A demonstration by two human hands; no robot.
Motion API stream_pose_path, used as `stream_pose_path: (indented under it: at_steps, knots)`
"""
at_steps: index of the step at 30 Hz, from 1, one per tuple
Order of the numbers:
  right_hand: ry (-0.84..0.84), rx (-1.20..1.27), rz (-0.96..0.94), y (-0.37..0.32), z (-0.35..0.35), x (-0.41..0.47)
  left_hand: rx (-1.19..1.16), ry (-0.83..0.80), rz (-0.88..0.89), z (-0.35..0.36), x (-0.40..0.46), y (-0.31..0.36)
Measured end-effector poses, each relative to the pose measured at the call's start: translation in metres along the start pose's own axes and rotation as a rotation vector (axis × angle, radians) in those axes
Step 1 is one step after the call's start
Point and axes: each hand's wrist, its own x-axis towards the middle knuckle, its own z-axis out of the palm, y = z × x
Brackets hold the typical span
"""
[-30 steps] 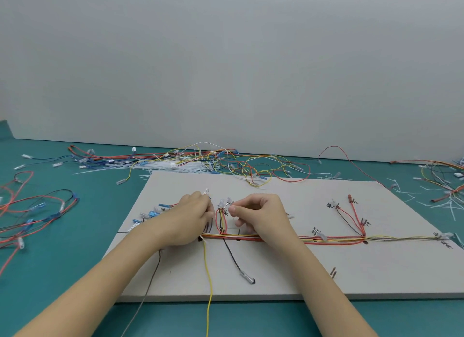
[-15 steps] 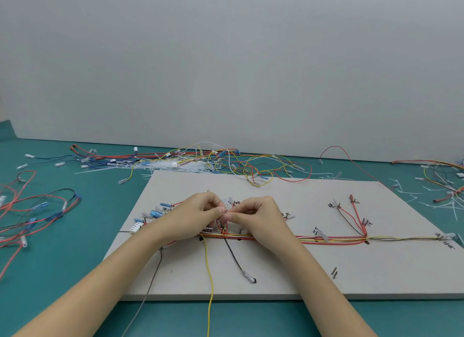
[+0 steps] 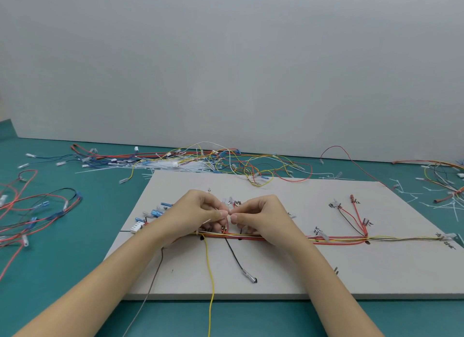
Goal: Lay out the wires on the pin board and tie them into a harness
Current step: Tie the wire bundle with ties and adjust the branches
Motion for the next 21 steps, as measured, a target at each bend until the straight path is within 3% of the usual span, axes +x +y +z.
stream_pose_path:
  at_steps: [10, 21]
  knots:
    - [0.008, -0.001, -0.004, 0.002, 0.001, 0.001, -0.039, -0.014, -0.027, -0.006, 0.000, -0.001]
    - [0.015, -0.003, -0.023, 0.003, 0.003, 0.001, 0.033, 0.124, -0.012, 0.005, 0.001, 0.000]
